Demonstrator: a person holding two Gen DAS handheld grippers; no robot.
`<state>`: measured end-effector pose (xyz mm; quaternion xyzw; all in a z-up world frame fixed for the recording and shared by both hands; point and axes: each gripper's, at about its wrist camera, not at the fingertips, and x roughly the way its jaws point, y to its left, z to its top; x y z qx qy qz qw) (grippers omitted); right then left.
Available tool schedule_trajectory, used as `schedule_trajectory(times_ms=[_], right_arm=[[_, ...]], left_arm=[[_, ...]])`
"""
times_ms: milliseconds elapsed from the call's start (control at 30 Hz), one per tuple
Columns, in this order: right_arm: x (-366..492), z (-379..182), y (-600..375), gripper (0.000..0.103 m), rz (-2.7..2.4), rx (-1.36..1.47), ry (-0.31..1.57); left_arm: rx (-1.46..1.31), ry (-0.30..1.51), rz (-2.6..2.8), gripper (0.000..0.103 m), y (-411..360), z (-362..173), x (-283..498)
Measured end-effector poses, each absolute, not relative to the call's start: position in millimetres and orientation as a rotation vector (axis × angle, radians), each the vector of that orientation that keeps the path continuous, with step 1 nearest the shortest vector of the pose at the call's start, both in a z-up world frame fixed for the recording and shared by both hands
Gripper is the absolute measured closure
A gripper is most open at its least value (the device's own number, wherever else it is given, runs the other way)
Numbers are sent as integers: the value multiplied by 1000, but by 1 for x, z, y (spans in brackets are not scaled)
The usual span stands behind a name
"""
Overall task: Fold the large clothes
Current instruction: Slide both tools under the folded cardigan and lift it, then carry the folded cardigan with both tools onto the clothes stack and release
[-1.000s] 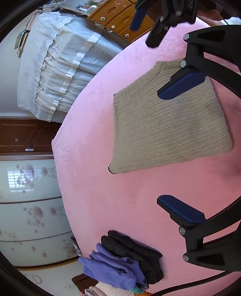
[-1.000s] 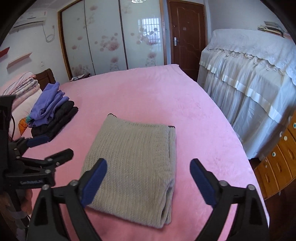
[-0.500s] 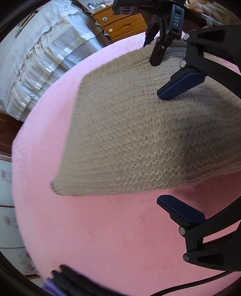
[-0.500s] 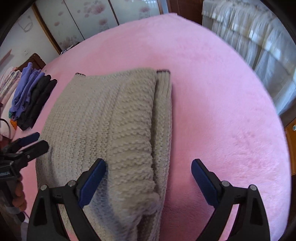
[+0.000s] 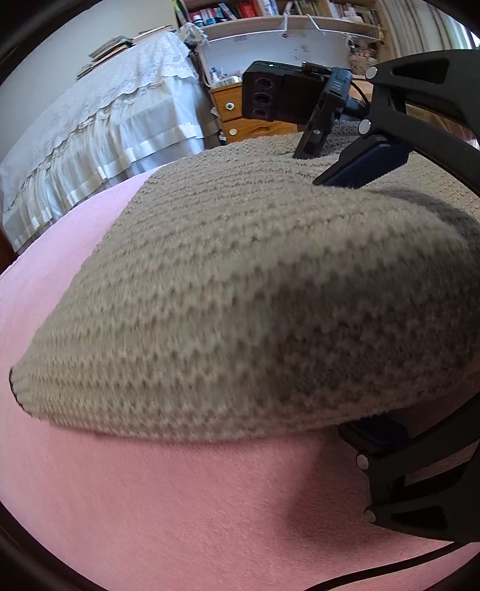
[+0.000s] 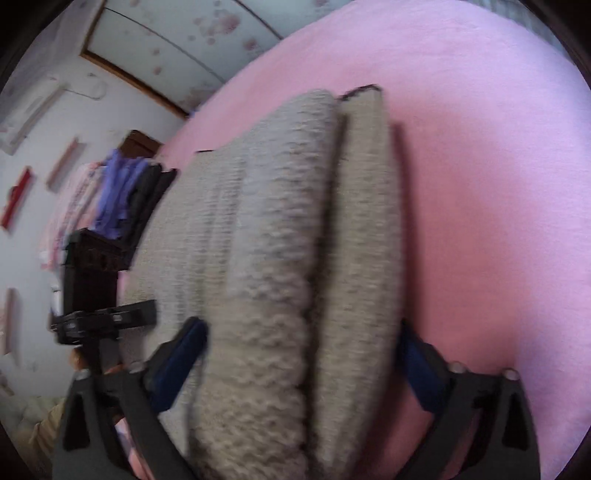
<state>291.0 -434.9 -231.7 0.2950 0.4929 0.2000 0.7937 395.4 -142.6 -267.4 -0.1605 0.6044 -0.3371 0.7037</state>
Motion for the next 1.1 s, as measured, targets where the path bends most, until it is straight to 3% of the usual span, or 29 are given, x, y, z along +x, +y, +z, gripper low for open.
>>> schedule_trajectory(times_ms=[67,133,200,300,500,767,1100], right_arm=[[291,-235,-435,28,461,679,1060],[292,-234,-433,37,473,674,1045],[287,-231,-433,45,480,682,1026],[274,-217,-429,52,459,643,991],[252,-178,-409,55,453,583,907],[249,-97,-344,56,542,533,834],[364,13,-163,56,758,439,703]], left_arm=[[-341,1339,-752,8,-147,-263,399],[-339,1322,-746,16,-146,-258,399],[-325,1291,-745,35,-147,-249,396],[-247,1237,-737,49,-151,-229,385],[-212,1188,-692,52,-139,-187,368],[-217,1063,-642,52,-27,-84,354],[-107,906,-458,52,158,44,427]])
